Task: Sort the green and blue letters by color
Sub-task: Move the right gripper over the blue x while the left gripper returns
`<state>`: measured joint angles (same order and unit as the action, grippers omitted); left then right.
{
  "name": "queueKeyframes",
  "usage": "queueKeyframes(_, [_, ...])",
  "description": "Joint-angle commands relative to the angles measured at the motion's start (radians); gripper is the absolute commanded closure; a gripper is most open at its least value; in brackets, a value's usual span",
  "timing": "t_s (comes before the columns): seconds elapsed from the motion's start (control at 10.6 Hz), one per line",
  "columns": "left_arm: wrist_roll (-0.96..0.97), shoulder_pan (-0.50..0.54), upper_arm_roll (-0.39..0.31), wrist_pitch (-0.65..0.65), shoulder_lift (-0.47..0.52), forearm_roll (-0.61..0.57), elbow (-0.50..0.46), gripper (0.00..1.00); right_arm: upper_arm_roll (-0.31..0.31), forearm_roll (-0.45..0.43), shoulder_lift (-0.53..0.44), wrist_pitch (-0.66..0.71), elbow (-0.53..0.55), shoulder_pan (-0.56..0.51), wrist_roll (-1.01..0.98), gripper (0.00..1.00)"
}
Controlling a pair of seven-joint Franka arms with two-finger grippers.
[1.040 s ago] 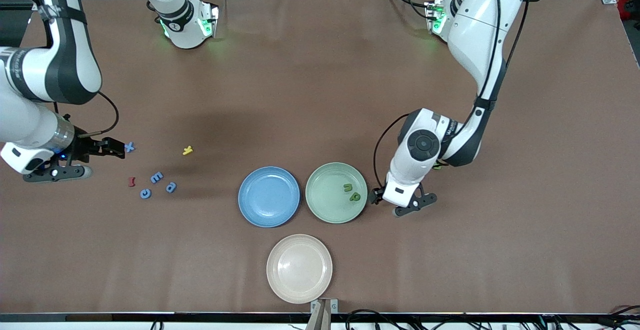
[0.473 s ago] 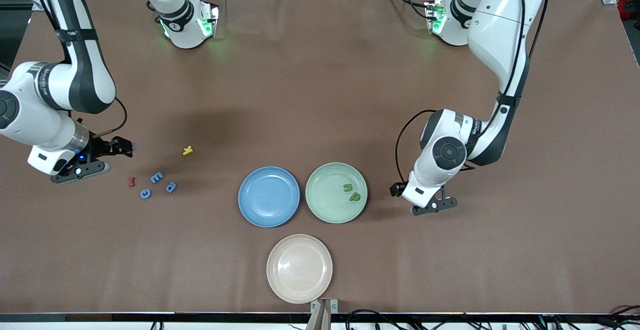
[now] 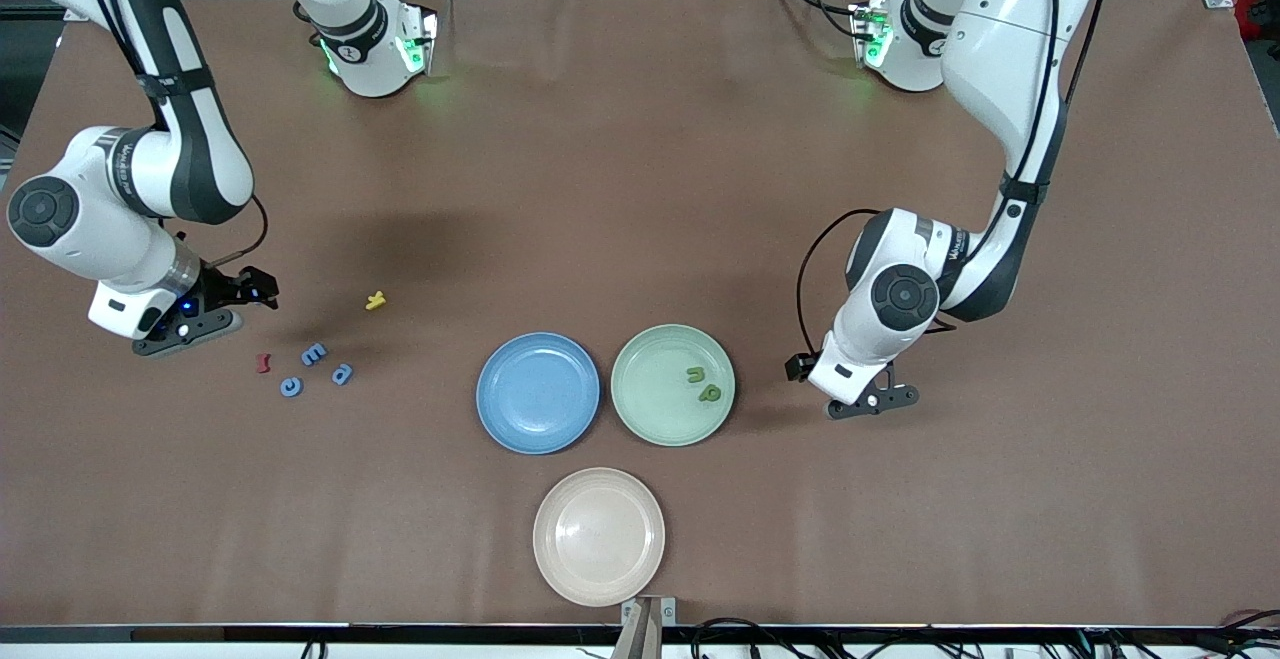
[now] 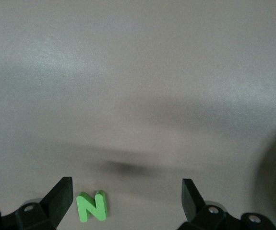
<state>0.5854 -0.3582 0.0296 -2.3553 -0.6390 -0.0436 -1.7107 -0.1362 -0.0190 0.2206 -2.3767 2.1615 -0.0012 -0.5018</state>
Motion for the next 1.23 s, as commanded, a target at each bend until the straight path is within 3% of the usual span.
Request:
queueKeyframes(0.0, [-0.015,0.008,0.007,-0.01,0.067,-0.022,-0.075,0.0,0.128,-0.006,-0.032,-0.09,0.113,-0.132,-0.021,0.0])
queueKeyframes(0.19, [-0.015,0.008,0.007,-0.013,0.082,-0.022,-0.093,0.0,0.217,-0.016,-0.027,-0.122,0.158,-0.231,-0.061,0.0])
queueKeyframes(0.38, [-0.015,0.007,0.007,-0.021,0.085,-0.022,-0.102,0.0,0.277,-0.016,-0.018,-0.139,0.159,-0.365,-0.243,0.0])
queueKeyframes(0.66, [-0.016,0.007,0.007,-0.022,0.084,-0.022,-0.103,0.0,0.279,-0.018,0.034,-0.191,0.158,-0.434,-0.398,0.0])
queueKeyframes(1.13, [-0.024,0.008,0.007,-0.024,0.081,-0.022,-0.101,0.0,0.279,-0.024,0.108,-0.324,0.199,-0.45,-0.412,0.0])
